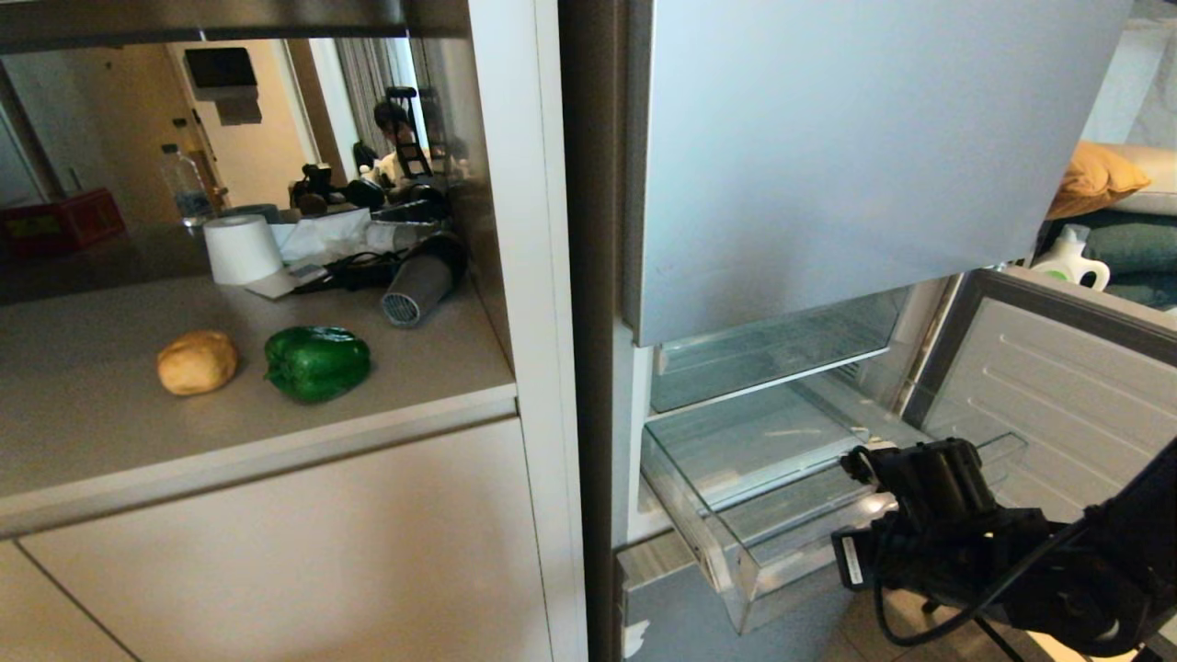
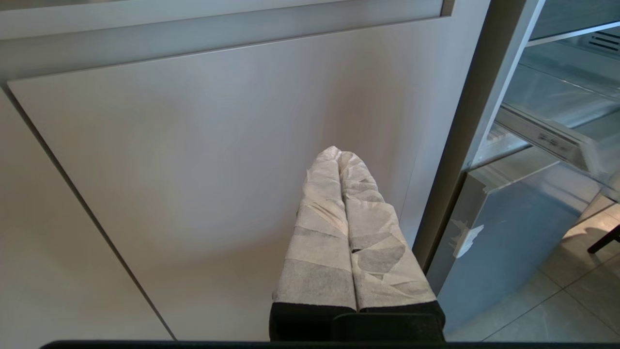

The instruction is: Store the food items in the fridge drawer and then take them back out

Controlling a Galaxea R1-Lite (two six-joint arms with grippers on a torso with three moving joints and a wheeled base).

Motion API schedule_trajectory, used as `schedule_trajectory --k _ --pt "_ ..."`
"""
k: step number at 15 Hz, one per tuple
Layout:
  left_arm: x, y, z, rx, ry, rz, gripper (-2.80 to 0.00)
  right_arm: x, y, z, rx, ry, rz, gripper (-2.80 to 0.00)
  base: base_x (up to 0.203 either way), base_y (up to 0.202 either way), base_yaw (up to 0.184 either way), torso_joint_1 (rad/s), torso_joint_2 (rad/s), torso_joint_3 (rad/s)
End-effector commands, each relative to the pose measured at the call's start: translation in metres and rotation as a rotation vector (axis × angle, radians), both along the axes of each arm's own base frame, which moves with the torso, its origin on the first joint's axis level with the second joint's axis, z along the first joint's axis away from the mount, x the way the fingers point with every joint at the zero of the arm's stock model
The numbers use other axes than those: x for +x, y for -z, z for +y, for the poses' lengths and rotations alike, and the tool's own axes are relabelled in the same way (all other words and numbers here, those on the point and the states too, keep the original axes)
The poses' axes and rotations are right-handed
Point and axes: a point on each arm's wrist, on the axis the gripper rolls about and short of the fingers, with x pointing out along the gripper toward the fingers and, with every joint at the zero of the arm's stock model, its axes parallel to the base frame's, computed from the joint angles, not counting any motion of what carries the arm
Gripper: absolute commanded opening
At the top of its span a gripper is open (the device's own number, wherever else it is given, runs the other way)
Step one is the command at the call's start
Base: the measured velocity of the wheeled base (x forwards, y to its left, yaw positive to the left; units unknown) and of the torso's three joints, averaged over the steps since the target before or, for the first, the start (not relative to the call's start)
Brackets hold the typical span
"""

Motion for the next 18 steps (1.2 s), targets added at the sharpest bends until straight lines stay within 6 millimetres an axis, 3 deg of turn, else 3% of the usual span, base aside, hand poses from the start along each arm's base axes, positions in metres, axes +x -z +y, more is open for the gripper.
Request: schedule_trajectory --k 1,11,18 --pt "0.001 0.003 0.000 0.000 0.000 0.008 -2.80 0.010 0.016 0.002 -0.002 0.004 -0.001 -2.80 0.000 0.000 0.000 0.000 0.00 0.000" --pt "0.001 0.003 0.000 0.000 0.000 0.008 -2.80 0.065 -0.005 -0.001 0.057 0.016 -0.150 -2.80 0.000 0.000 0.000 0.000 0.00 0.000" --pt "0.001 0.003 0.000 0.000 0.000 0.008 -2.80 0.093 -0.003 0.001 0.102 -0.040 -0.183 -2.80 0.000 0.000 0.000 0.000 0.00 0.000"
